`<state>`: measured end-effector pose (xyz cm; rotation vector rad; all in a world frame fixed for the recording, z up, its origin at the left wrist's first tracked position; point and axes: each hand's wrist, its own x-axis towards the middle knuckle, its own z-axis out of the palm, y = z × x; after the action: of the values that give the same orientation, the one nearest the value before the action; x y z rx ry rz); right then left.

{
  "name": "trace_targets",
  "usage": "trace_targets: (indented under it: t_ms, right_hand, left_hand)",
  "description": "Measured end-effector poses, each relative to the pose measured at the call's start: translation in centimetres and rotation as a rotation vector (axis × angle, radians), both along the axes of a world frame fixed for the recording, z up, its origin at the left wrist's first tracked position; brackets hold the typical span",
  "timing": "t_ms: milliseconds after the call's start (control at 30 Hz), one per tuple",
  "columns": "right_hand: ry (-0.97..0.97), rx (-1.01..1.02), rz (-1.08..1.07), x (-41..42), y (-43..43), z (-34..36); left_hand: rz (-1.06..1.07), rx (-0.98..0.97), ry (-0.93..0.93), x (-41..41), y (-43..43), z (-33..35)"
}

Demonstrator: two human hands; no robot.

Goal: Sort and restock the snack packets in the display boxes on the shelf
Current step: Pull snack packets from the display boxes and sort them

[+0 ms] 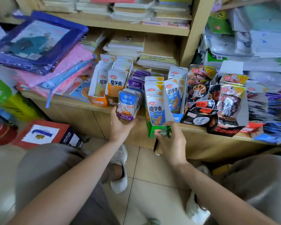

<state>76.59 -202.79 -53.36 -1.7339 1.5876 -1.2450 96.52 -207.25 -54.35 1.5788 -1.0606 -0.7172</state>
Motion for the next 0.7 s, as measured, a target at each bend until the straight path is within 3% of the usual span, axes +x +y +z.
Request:
trace_targets:
  t_ms: [267,500,633,700]
  right_hand:
    - [0.043,-0.008,0.084,0.2,-1.6,-0.2]
    - [0.111,-0.060,-0.031,1.0,-2.4,-0.3]
    - [0.074,-0.085,-0.060,1.0,-2.2,-0.9]
    - [0.170,-0.156,-0.076,0.7,-2.9,-0.7]
  left_hand:
    - [0.098,0.072,-0.111,0.5,2.0,0.5]
    - [-0.006,0.091,-0.034,0.5,1.4,0.1]
    - [0.044,0.032,0.001,0.3,1.5,0.7]
    - [0.087,-0.028,0.001,0.4,2.0,1.7]
